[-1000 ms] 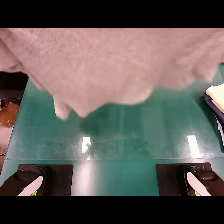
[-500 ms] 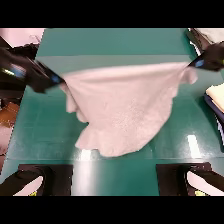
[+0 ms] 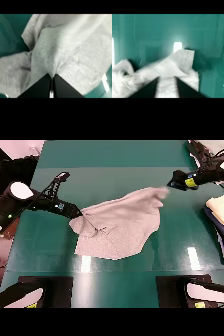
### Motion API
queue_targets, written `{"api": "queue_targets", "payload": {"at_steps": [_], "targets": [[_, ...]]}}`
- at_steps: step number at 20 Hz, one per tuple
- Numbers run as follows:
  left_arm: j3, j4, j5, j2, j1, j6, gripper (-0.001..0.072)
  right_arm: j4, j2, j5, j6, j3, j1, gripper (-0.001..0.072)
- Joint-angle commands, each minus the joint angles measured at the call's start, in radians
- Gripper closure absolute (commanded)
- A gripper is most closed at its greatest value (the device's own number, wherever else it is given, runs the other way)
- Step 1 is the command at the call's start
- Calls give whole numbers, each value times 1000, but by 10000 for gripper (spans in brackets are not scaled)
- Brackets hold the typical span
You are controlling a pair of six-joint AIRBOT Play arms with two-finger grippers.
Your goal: Fold the shirts.
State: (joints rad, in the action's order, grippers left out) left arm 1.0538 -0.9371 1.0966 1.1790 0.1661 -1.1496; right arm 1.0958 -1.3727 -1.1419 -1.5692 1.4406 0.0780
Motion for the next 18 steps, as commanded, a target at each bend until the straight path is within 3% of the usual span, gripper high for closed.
{"api": "queue_targets", "payload": {"at_steps": [1, 2, 3, 7, 10, 11, 12, 13, 18], "targets": [[11, -14, -143, 13, -2, 5, 599, -3, -15, 79, 9, 32, 19, 186], [45, -29, -128, 13, -11, -5, 398, -4, -14, 42, 9, 59, 27, 186], [82, -36, -86, 13, -29, -6, 362, -4, -12, -6, 13, 83, 37, 187], [168, -52, 163, 13, -147, -5, 361, -3, 71, -196, 87, 69, 32, 199], [87, -56, 254, 13, -190, 0, 359, -4, 196, -201, 93, -101, -26, 199], [37, -57, 240, 13, -190, 16, 293, -4, 236, -199, 93, -166, -50, 199], [-14, -49, 219, 13, -190, 25, 182, -4, 275, -187, 90, -238, -83, 199], [-67, -47, 190, 13, -190, 26, 150, -4, 311, -168, 72, -303, -114, 199], [-296, -47, 6, 13, -187, 30, 150, -4, 431, -95, -22, -536, -242, 199]]}}
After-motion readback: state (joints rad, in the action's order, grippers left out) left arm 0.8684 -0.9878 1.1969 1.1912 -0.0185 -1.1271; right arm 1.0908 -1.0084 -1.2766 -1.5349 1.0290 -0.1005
